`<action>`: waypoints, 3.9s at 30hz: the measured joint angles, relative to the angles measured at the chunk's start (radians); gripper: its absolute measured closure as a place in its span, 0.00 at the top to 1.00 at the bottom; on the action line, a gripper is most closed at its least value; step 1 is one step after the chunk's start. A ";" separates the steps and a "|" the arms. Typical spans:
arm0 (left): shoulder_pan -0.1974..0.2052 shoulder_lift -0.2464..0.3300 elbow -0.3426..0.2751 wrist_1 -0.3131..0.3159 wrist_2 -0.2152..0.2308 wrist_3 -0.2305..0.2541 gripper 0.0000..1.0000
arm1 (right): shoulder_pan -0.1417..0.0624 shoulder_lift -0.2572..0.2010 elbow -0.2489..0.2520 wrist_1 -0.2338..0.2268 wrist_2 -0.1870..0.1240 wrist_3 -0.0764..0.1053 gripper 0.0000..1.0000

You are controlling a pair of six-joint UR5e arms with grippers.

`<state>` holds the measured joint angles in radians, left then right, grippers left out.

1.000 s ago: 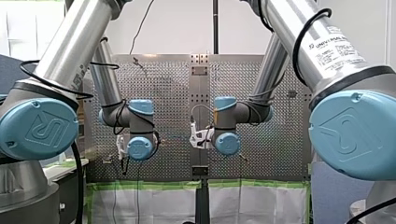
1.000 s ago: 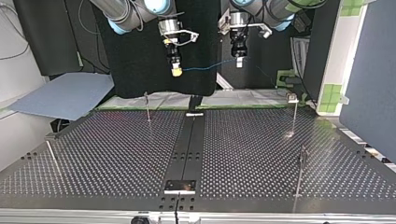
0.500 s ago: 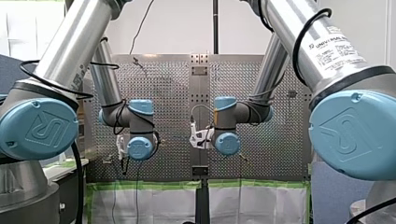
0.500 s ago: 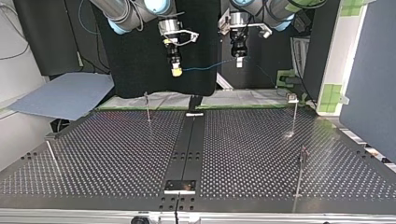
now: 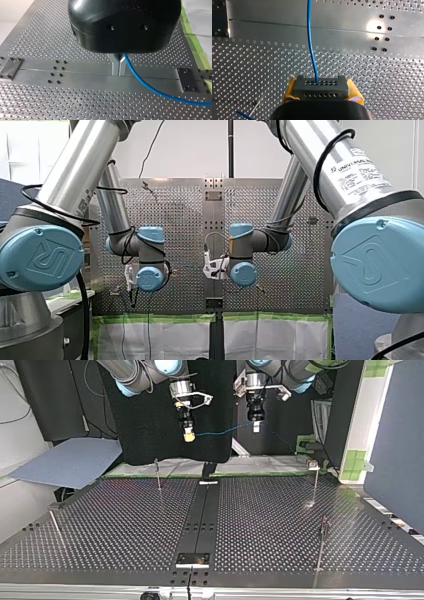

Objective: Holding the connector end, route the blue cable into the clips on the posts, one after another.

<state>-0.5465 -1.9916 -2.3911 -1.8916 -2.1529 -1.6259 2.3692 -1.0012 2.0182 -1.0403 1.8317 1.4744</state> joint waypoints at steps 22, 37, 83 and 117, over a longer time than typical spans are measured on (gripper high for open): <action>0.000 0.000 0.000 0.000 0.000 0.000 0.00 | 0.000 0.000 0.000 0.000 0.000 0.000 0.00; -0.001 0.000 0.000 0.002 -0.001 0.001 0.00 | 0.000 0.000 -0.001 0.000 0.000 0.000 0.00; 0.006 0.246 -0.001 -0.293 0.003 0.060 0.00 | -0.037 -0.025 -0.034 0.222 -0.038 -0.042 0.00; 0.076 0.512 0.190 -0.645 -0.032 0.075 0.00 | -0.022 -0.260 -0.230 0.399 -0.226 0.066 0.00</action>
<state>-0.4709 -1.4793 -2.2016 -2.5371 -2.1851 -1.5512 2.3469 -1.2615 1.7883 -0.6413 1.6062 1.5402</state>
